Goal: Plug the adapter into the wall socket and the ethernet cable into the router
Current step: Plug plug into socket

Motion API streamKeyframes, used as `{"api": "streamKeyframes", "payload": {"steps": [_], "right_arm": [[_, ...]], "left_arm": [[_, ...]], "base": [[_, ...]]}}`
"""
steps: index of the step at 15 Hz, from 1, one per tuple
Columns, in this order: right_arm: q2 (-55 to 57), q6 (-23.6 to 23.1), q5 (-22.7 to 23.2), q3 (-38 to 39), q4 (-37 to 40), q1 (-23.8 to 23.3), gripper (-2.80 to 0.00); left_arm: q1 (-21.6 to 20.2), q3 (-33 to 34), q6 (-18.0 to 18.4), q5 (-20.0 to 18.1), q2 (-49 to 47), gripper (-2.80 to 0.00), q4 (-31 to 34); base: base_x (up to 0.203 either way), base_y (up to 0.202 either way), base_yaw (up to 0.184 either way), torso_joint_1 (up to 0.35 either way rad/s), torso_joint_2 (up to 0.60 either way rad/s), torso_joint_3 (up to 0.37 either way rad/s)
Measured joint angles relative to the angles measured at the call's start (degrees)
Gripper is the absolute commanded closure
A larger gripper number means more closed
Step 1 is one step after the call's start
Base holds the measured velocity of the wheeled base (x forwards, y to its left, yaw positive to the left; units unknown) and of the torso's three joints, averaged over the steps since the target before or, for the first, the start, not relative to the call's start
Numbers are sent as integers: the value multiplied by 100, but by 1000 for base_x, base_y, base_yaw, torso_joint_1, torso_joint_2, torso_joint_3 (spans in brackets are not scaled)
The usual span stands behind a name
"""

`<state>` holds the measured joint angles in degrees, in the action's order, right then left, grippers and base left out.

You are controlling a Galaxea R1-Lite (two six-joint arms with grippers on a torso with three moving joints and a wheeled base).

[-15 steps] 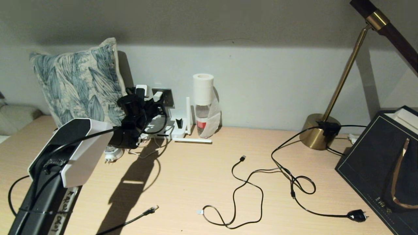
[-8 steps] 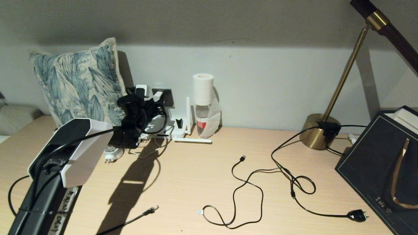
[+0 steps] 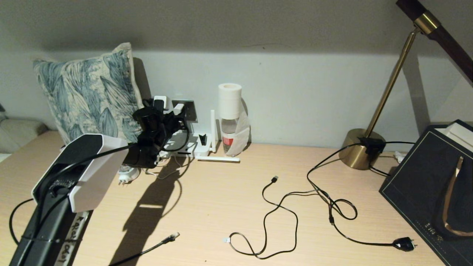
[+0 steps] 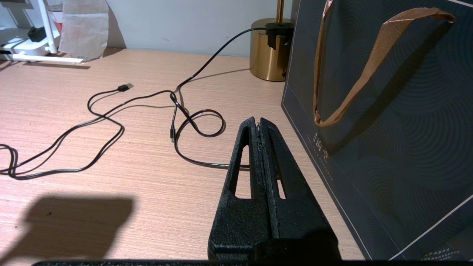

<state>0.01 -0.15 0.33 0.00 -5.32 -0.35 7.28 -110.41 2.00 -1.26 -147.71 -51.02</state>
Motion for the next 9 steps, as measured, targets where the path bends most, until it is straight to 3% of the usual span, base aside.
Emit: {"api": "streamKeyframes", "payload": {"steps": [9], "right_arm": [[0,1,-2,0,0,0,0]], "left_arm": [[24,0,1,-32,0,0,0]], "base": [[0,0,0,0,0,0]]}}
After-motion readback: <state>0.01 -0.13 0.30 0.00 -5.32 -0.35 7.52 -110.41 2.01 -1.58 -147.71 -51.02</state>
